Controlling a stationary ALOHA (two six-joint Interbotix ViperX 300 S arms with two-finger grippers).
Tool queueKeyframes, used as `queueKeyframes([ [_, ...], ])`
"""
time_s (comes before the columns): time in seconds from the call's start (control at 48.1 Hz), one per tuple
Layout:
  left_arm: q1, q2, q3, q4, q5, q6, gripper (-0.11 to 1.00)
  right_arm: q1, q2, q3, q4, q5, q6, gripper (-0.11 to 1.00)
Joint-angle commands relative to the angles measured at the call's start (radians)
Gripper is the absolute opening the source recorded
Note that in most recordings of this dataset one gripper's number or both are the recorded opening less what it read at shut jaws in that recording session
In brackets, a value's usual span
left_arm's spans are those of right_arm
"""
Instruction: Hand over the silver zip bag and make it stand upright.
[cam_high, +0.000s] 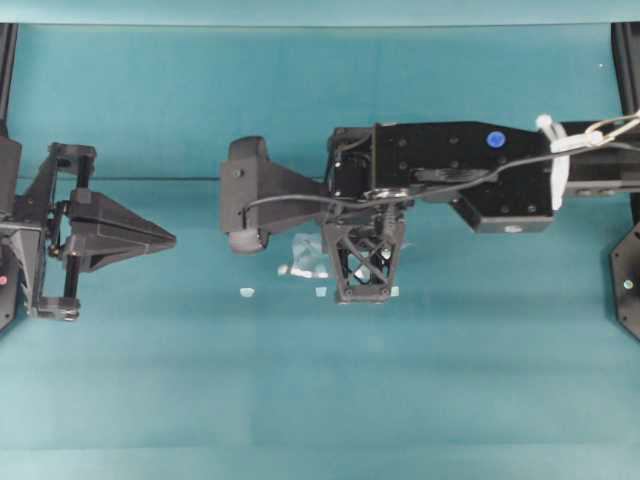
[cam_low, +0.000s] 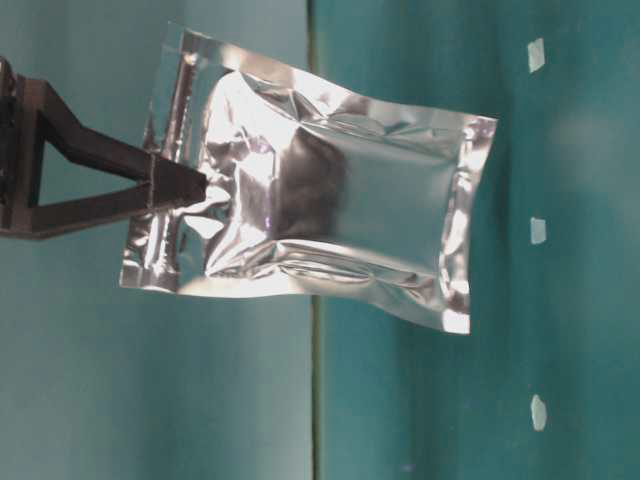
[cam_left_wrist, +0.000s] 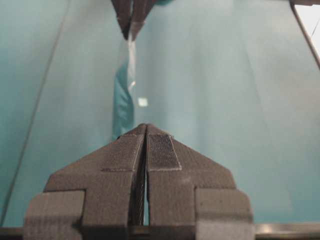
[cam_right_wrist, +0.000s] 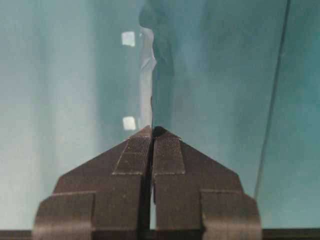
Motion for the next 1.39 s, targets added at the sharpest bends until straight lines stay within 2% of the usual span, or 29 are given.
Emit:
queueKeyframes([
  [0.0,0.002,0.003,-0.008,0.002,-0.005,0.0,-0.06,0.006,-0.003,-0.023,-0.003,-0.002,-0.021,-0.01],
  [0.582,0.009,0.003,-0.006,0.002,0.054,0.0,-0.06,0.02,0.041,-0.034,-0.003,0.0,-0.043,-0.01],
  [0.727,0.009,0.005,-0.006,0.002,0.055,0.0,-0.06,0.026,0.049,-0.038,-0.003,0.0,-0.069,-0.01],
  [1.164,0.009,0.006,-0.005,0.002,0.055,0.0,-0.06,0.038,0.115,-0.163,-0.003,0.098,-0.081,-0.01],
  [1.371,0.011,0.006,-0.002,0.002,0.058,0.0,-0.06,0.034,0.127,-0.166,-0.003,0.092,-0.08,-0.01],
])
